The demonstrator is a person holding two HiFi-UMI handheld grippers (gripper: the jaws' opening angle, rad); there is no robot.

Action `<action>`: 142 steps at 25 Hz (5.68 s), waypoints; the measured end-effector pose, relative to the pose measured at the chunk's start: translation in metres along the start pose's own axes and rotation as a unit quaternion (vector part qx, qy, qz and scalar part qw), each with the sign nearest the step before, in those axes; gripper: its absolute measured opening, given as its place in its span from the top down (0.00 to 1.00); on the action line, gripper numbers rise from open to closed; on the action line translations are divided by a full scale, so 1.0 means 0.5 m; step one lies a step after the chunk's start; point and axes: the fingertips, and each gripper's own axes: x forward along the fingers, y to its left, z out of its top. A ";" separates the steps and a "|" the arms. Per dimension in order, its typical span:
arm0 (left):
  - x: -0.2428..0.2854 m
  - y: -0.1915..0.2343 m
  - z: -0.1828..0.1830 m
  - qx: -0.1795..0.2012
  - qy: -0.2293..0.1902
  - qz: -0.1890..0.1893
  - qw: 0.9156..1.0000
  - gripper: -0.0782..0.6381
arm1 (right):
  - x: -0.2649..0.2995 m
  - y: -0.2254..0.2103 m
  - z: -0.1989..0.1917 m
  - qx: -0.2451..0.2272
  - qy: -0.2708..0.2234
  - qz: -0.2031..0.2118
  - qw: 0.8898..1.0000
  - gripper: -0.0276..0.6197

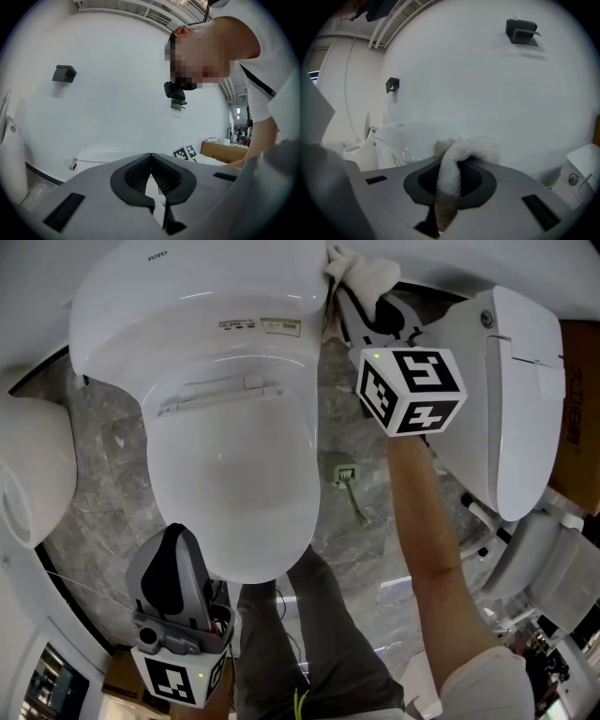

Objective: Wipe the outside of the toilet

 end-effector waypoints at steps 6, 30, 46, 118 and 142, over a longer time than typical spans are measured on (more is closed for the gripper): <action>0.002 0.000 -0.017 -0.002 0.003 -0.002 1.000 0.87 | 0.009 -0.005 -0.035 -0.002 0.013 -0.003 1.000 0.85; -0.005 0.023 -0.078 -0.009 0.010 0.007 1.000 0.87 | 0.051 -0.017 -0.109 -0.022 0.029 -0.025 0.999 0.85; 0.016 0.020 -0.111 -0.015 0.008 -0.010 1.000 0.87 | 0.077 -0.027 -0.172 -0.031 0.043 -0.034 0.998 0.85; -0.130 0.032 0.047 -0.022 -0.035 -0.032 0.999 0.87 | -0.129 0.028 -0.285 -0.035 0.178 -0.075 0.981 0.85; -0.358 0.071 0.406 -0.014 -0.093 -0.028 0.995 0.87 | -0.450 0.396 0.315 -0.033 0.057 0.047 0.997 0.85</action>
